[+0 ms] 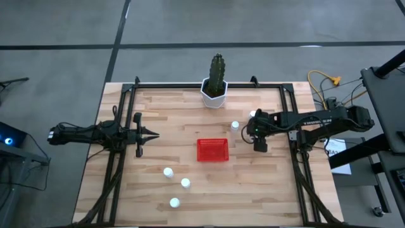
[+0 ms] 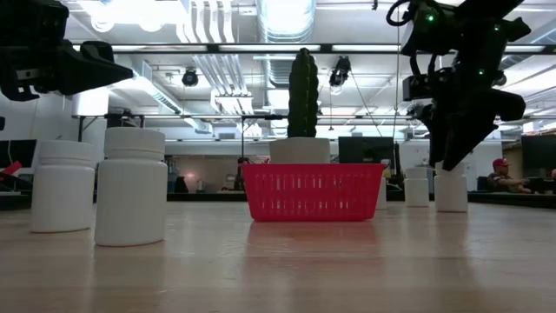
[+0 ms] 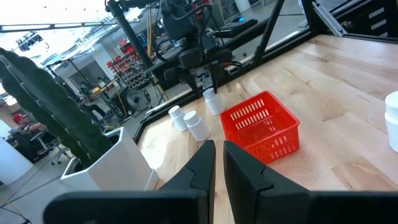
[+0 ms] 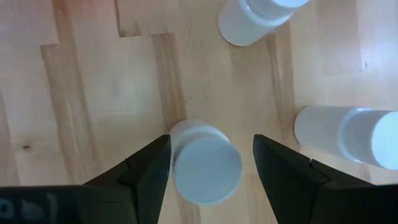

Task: Pick and place pill bottles into a basket
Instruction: Put the white pill bottle into the red bin

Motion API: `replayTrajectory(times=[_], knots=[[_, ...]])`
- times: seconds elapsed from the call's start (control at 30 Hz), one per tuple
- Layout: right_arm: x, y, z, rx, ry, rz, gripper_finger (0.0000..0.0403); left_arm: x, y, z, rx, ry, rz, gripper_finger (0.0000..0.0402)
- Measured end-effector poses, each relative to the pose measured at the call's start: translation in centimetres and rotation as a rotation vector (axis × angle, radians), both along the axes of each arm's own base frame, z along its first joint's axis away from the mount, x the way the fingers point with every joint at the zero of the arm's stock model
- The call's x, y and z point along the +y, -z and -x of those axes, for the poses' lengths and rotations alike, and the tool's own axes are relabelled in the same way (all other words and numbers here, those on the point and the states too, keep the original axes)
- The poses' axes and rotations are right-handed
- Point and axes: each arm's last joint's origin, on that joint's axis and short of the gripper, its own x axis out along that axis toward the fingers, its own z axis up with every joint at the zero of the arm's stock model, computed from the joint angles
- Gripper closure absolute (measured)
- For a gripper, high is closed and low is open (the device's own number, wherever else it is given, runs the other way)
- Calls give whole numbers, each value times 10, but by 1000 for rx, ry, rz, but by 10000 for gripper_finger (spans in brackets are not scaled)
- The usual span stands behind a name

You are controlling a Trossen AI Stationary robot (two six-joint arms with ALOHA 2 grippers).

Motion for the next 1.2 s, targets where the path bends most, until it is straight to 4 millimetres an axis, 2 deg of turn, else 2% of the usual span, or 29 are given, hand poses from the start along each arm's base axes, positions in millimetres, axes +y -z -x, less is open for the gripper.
replayTrajectory(times=[0.3,0.77,1.2], knots=[[-1,2,-1,8,11,-32,183,0,0,0,0,0,0,387],[-2,30,-12,157,0,-69,183,0,0,0,0,0,0,387],[-1,25,-11,126,-18,-77,184,0,0,0,0,0,0,387]])
